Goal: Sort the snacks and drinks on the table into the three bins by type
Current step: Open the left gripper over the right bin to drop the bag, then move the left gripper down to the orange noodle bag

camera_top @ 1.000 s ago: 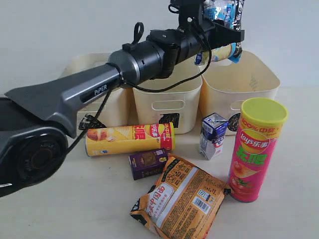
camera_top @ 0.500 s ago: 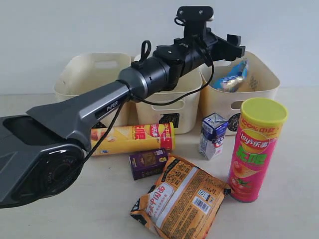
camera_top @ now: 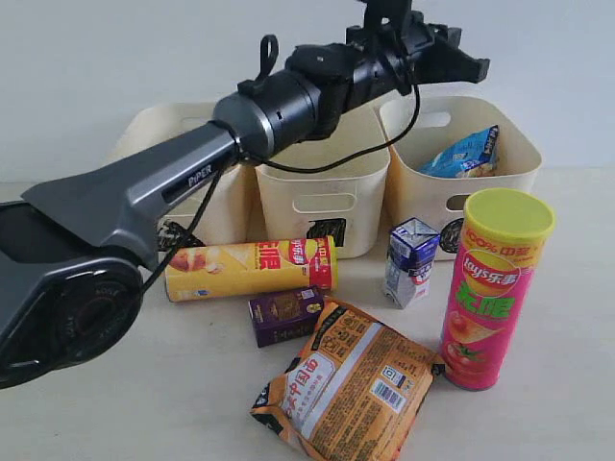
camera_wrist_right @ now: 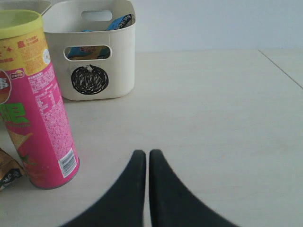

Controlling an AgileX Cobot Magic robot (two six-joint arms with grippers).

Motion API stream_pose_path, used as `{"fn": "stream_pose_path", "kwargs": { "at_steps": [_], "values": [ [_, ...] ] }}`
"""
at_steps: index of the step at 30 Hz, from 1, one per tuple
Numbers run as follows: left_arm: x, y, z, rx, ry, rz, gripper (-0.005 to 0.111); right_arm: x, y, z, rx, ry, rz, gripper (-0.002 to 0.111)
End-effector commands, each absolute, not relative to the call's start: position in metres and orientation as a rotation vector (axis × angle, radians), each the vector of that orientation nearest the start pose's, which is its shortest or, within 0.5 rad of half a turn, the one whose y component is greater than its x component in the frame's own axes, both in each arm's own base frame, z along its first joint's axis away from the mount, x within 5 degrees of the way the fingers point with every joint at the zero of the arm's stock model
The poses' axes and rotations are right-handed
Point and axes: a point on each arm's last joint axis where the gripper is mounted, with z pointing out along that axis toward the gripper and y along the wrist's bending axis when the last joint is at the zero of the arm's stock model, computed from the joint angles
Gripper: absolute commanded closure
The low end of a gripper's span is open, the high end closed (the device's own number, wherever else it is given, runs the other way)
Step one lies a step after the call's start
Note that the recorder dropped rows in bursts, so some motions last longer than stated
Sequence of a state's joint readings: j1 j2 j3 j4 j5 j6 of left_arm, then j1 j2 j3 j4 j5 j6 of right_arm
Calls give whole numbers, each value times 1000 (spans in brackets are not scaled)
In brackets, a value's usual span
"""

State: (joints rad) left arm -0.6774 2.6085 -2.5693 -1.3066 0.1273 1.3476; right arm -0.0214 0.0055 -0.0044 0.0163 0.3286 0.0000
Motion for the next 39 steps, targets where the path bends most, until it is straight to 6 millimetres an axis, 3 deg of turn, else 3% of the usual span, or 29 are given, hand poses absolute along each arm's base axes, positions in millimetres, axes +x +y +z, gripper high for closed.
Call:
{"fn": "stream_pose_path", "kwargs": {
  "at_steps": [1, 6, 12, 16, 19, 24, 33, 39],
  "values": [
    [450, -390, 290, 752, 1403, -585, 102, 54, -1, 184, 26, 1805, -2, 108],
    [451, -385, 281, 1050, 1369, -247, 102, 54, -1, 184, 26, 1805, -2, 108],
    [427, -376, 293, 1283, 1582, -350, 102, 54, -1, 184, 26, 1805, -2, 108],
    [414, -356, 310, 1389, 1713, -404, 102, 54, -1, 184, 26, 1805, -2, 108],
    [407, -345, 309, 1483, 1802, -430, 102, 54, -1, 184, 26, 1805, -2, 108],
    [398, -334, 311, 1566, 1899, -453, 102, 54, -1, 184, 26, 1805, -2, 108],
    [381, -324, 350, 1489, 1894, -474, 102, 54, -1, 184, 26, 1805, -2, 108],
    [370, -318, 338, 1527, 1989, -492, 102, 54, -1, 184, 26, 1805, -2, 108]
  ]
}}
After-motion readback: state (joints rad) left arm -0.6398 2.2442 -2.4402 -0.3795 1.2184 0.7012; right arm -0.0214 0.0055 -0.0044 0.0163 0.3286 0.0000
